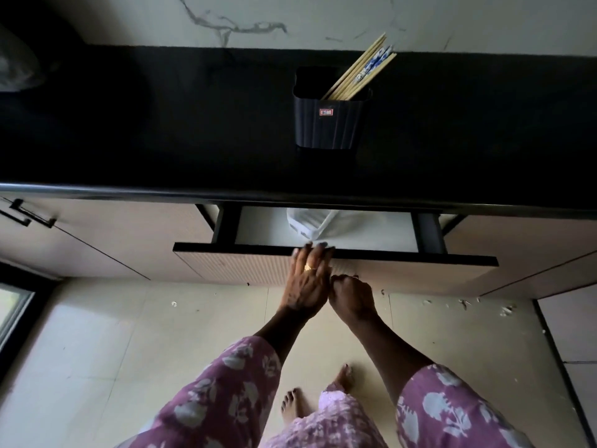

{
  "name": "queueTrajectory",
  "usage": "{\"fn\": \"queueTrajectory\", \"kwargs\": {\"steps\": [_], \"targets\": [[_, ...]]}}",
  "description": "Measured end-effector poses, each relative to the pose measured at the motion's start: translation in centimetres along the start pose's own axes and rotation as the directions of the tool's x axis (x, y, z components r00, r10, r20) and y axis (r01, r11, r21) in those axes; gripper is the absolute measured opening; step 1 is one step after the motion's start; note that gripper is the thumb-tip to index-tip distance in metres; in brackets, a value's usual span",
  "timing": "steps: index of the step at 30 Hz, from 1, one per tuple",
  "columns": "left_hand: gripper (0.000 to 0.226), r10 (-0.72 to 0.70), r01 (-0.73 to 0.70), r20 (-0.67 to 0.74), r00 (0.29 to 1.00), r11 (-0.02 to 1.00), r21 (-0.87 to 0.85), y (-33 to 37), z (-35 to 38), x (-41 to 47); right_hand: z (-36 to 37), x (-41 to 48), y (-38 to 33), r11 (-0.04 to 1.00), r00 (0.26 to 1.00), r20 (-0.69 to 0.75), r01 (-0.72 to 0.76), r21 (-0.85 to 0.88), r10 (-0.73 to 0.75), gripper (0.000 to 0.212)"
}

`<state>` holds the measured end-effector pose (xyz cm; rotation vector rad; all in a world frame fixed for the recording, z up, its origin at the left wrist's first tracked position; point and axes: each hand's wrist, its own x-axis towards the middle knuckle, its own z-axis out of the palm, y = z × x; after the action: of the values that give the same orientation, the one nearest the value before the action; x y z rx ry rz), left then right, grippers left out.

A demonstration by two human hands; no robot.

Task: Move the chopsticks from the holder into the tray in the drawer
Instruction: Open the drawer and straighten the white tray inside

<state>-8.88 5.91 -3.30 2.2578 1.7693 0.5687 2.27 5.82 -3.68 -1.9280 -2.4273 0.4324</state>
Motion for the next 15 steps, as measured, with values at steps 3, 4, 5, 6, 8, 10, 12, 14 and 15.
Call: {"fn": "queueTrajectory", "kwargs": {"steps": [3,4,5,6,8,10,12,14,15], "targets": [[0.051,-0.200,0.198,0.068,0.978,0.980,0.028,-1.1,-1.2,-0.3,-2.2,-1.9,-1.5,0.962,0.937,-0.249,0.204,-0.183,-0.246,0.014],[0.052,-0.221,0.215,0.090,0.971,0.974,0.072,-1.4,-1.2,-0.6,-2.8,-2.3,-1.8,0.953,0.920,-0.278,0.223,-0.205,-0.275,0.013],[0.052,-0.229,0.217,0.112,0.967,0.970,0.109,-1.4,-1.2,-0.9,-3.1,-2.6,-1.9,0.947,0.912,-0.287,0.236,-0.218,-0.294,0.013],[0.052,-0.235,0.219,0.130,0.963,0.968,0.127,-1.3,-1.2,-1.4,-3.4,-2.8,-1.8,0.947,0.914,-0.280,0.241,-0.210,-0.295,0.014],[0.052,-0.257,0.243,0.119,0.959,0.963,0.118,-0.6,-1.3,-2.7,-3.6,-3.8,-1.5,0.949,0.932,-0.221,0.246,-0.198,-0.287,0.015],[0.051,-0.279,0.268,0.102,0.955,0.957,0.109,0.1,-1.2,-4.2,-3.4,-5.1,-1.2,0.954,0.949,-0.165,0.239,-0.181,-0.269,0.029],[0.051,-0.284,0.273,0.098,0.954,0.956,0.112,0.6,-1.1,-5.6,-3.0,-6.4,-1.2,0.965,0.963,-0.130,0.220,-0.140,-0.238,0.034],[0.050,-0.278,0.265,0.088,0.957,0.955,0.135,1.0,-1.3,-7.0,-2.6,-7.7,-1.3,0.971,0.966,-0.103,0.231,-0.066,-0.237,0.033],[0.050,-0.277,0.263,0.086,0.957,0.954,0.145,1.2,-1.3,-7.7,-2.3,-8.4,-1.4,0.972,0.969,-0.083,0.230,-0.048,-0.234,0.034]]}}
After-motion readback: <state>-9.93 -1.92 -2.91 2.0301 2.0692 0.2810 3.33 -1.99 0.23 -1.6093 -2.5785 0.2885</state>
